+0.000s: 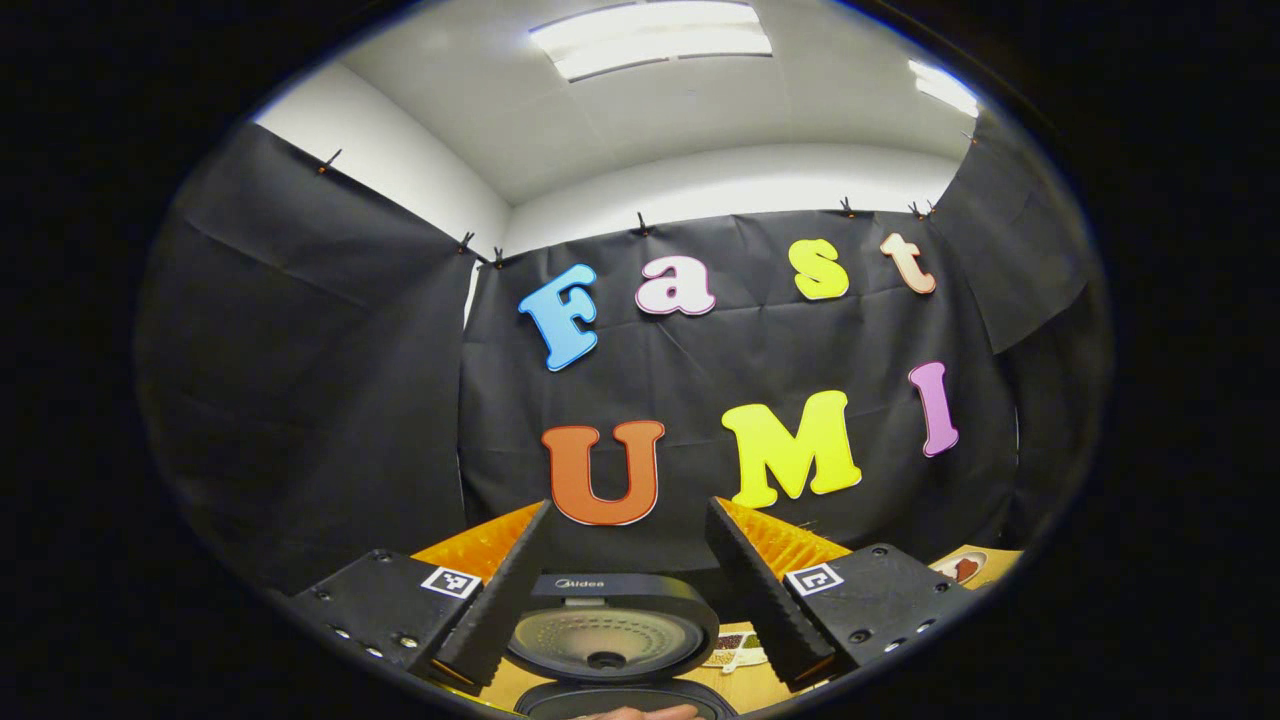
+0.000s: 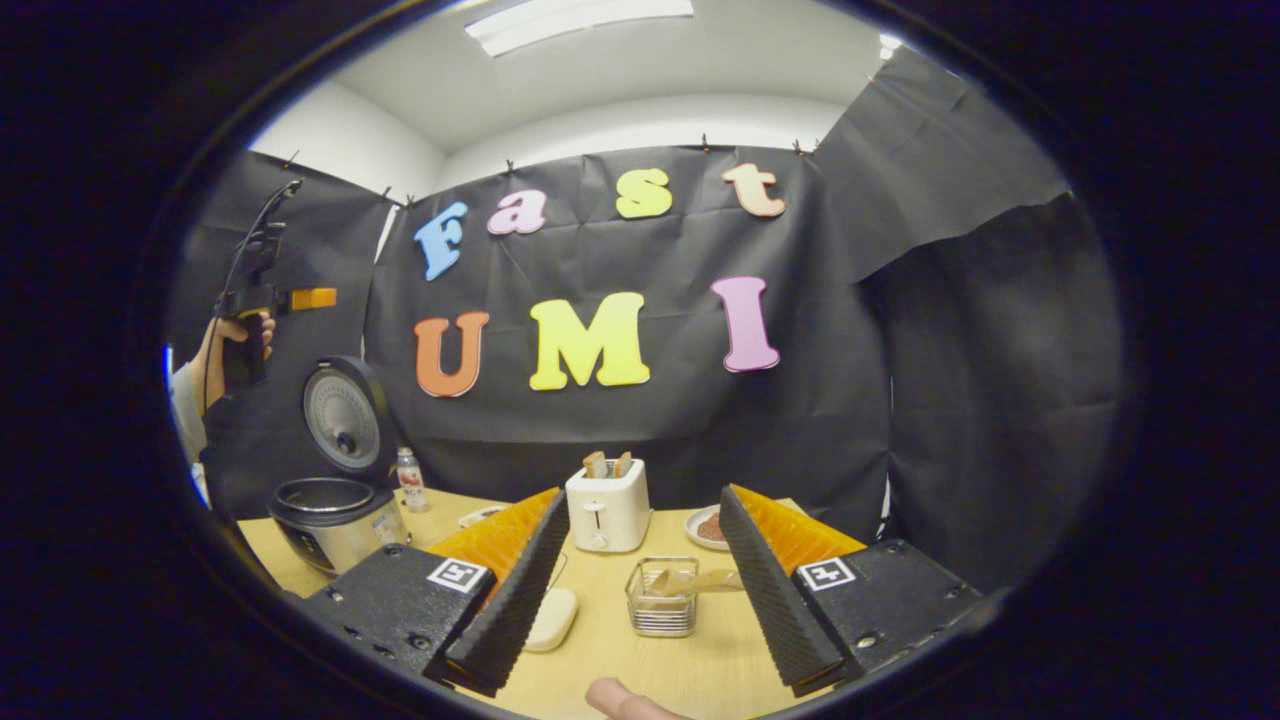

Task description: Close the left gripper, press the button to open the rice cooker; take a wooden spoon from the chopstick holder with the right hand, scoop a spoonful of rice and pour it into the rice cooker, then put the wooden spoon back into the chopstick holder.

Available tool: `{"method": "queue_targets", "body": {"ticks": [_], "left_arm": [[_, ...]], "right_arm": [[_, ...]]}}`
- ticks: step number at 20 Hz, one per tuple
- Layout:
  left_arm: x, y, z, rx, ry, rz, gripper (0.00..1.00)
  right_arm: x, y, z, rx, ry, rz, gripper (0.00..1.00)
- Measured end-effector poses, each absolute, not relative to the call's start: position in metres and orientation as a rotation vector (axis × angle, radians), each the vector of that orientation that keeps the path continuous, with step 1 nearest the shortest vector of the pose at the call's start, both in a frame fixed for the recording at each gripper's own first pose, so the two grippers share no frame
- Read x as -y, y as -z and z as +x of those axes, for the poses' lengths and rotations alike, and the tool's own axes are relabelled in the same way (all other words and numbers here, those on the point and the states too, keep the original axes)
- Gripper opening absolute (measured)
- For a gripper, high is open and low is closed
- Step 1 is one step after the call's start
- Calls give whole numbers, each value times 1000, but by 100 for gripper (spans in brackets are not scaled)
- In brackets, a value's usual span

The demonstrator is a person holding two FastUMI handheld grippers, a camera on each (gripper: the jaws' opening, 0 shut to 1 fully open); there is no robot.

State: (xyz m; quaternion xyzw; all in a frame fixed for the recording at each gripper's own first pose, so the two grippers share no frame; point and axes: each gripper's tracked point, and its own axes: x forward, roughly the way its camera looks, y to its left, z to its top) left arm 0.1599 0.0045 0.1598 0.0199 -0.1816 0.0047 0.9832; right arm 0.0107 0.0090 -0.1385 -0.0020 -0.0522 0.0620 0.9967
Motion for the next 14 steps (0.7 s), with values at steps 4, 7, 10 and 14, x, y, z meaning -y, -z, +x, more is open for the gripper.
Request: {"method": "queue_targets", "body": {"ticks": [4,7,10,14], "left_arm": [[-25,-149,214,299,-39,-78,95],[-35,-117,253,178,-39,-122,95],[-46,-81,263,95,-102,-10,94],[-43,-83,262,38,-102,-7,100]], "right_arm": [[5,133,18,130,-85,-28,98],[12,136,24,120,-48,-14,98],[9,134,21,129,-74,-19,98],[9,137,16,114,-89,-13,98]]}}
